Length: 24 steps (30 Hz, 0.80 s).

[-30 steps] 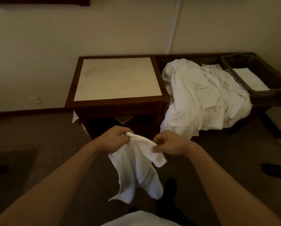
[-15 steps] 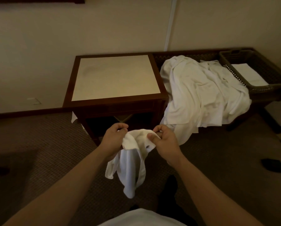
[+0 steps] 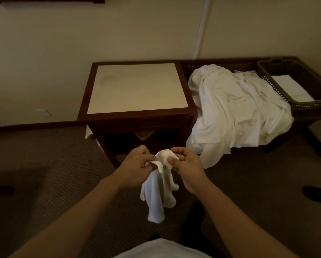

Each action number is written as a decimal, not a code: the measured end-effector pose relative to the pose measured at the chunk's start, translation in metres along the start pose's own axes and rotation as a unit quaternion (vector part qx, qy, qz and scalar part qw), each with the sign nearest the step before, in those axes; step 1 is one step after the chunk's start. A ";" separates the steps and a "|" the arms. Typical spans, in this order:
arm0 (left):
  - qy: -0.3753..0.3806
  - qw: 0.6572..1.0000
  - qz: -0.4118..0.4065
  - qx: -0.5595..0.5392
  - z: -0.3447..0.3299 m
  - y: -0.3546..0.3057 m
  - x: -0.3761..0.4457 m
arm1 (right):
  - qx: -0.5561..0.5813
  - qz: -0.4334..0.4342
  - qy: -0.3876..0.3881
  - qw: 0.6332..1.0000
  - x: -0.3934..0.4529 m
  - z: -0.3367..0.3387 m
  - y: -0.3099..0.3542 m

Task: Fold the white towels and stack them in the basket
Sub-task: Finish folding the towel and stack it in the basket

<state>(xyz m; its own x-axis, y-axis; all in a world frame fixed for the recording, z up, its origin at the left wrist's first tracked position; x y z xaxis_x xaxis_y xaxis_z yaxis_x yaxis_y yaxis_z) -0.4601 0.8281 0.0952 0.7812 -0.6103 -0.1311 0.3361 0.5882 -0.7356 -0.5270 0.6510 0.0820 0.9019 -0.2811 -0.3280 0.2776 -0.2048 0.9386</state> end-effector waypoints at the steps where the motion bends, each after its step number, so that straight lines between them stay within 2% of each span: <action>1: -0.007 1.000 -0.018 0.002 -0.002 -0.001 -0.001 | 0.003 0.001 -0.010 1.000 0.000 0.000 -0.001; 5: 0.001 0.998 -0.031 -0.058 -0.009 -0.006 -0.003 | 0.000 0.006 -0.008 1.000 -0.001 -0.005 0.001; 13: -0.094 0.991 -0.090 -0.035 -0.009 -0.016 -0.002 | -0.057 0.007 0.062 0.996 -0.002 -0.007 0.020; 16: -0.126 0.987 -0.089 -0.041 -0.009 -0.018 -0.005 | -0.100 0.013 0.099 0.990 -0.002 -0.006 0.030; 19: -0.160 0.982 -0.083 -0.057 -0.011 -0.021 -0.007 | -0.096 0.014 0.108 0.989 -0.002 -0.007 0.032; 24: -0.167 0.982 -0.058 -0.073 -0.011 -0.018 -0.010 | -0.050 -0.002 0.103 0.993 -0.006 -0.011 0.023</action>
<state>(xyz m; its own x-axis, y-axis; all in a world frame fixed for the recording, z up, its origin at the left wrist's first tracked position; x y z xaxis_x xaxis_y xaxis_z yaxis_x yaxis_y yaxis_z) -0.4792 0.8179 0.1025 0.8794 -0.4465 0.1654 0.3722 0.4280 -0.8235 -0.5225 0.6580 0.1063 0.9466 -0.0808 -0.3121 0.3029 -0.1091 0.9468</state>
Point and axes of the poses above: each hand's wrist, its own x-axis towards the middle knuckle, its own z-axis out of the back of the hand, y = z × x, the point moved 3 cm from there along x, towards the middle knuckle, and after that the axes turned 4 degrees about z, right-handed, at the moved point
